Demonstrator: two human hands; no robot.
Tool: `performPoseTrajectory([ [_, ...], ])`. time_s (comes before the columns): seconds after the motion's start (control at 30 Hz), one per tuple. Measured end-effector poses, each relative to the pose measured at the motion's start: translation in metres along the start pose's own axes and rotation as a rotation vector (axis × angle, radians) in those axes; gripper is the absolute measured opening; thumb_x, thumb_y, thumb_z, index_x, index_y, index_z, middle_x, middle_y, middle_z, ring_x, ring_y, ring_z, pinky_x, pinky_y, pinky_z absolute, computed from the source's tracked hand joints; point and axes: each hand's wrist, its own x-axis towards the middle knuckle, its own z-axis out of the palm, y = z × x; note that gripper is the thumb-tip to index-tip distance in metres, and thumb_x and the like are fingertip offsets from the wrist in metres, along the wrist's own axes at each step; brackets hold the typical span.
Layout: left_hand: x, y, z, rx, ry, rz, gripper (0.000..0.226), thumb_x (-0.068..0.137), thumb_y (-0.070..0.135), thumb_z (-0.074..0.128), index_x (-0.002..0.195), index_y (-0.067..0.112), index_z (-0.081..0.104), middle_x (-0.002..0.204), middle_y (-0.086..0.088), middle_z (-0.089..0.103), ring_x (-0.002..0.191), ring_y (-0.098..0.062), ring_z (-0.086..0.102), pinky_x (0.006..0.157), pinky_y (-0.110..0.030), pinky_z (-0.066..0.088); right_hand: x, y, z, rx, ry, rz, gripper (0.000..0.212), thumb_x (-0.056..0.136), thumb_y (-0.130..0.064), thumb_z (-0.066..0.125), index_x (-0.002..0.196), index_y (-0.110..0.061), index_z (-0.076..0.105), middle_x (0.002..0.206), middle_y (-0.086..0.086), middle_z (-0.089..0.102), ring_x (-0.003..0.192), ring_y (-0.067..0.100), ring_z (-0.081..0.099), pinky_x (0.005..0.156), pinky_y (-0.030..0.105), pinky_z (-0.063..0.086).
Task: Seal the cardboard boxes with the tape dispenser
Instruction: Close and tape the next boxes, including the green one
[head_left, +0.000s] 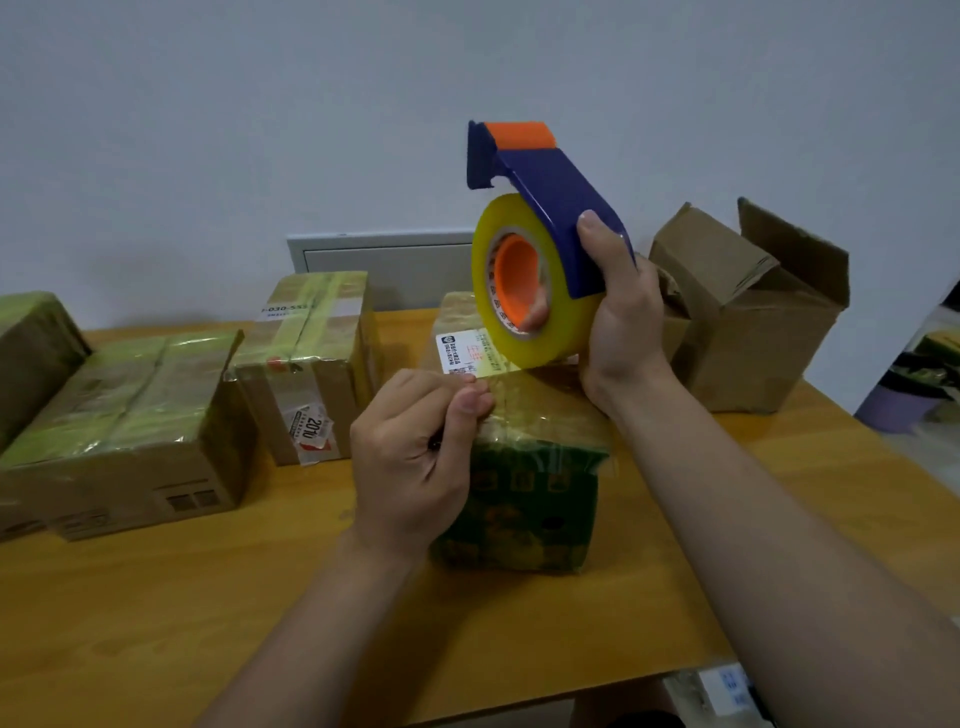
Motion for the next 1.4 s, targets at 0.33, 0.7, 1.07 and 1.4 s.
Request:
performPoseTrajectory([
  [0.33,0.043,0.041,-0.008,0.485,-0.584,0.140,0.058,0.084,0.084,0.048,0.084,0.027,0.061,0.090,0.008,0.051,0.083,-0.013,0.047,0.064,-0.028,0.038,0.002,0.005,-0.008,0.010,0.015,0.046,0.046,0.093,-0.035,0.058,0.126,-0.003,0.064,0.110,0.017,0.071,0.098,0.025,0.068,0.084,0.037,0.057],
  [0.7,0.040,0.057,0.022,0.489,-0.627,0.029,0.064,0.073,0.097,0.048,0.082,0.035,0.036,0.102,0.009,0.058,0.094,-0.016,0.050,0.080,-0.037,0.049,0.002,0.003,-0.010,0.071,0.032,0.123,0.056,0.091,-0.039,0.059,0.132,-0.001,0.059,0.124,0.028,0.065,0.103,0.032,0.066,0.089,0.045,0.055],
  [1.07,0.021,0.061,0.041,0.614,-0.402,0.041,0.055,0.078,0.078,0.060,0.086,0.024,0.052,0.090,0.000,0.062,0.086,-0.022,0.053,0.073,-0.037,0.043,0.001,0.003,-0.020,0.045,-0.127,0.204,0.060,0.094,-0.040,0.055,0.139,0.001,0.053,0.132,0.033,0.058,0.111,0.038,0.061,0.105,0.062,0.045],
  [1.4,0.018,0.065,0.038,0.651,-0.432,0.001,0.061,0.085,0.078,0.052,0.097,0.018,0.056,0.103,-0.003,0.064,0.092,-0.021,0.053,0.078,-0.034,0.044,-0.012,0.002,-0.016,0.005,-0.075,0.111,0.073,0.085,-0.046,0.062,0.138,0.002,0.051,0.128,0.029,0.060,0.106,0.030,0.063,0.090,0.044,0.053],
])
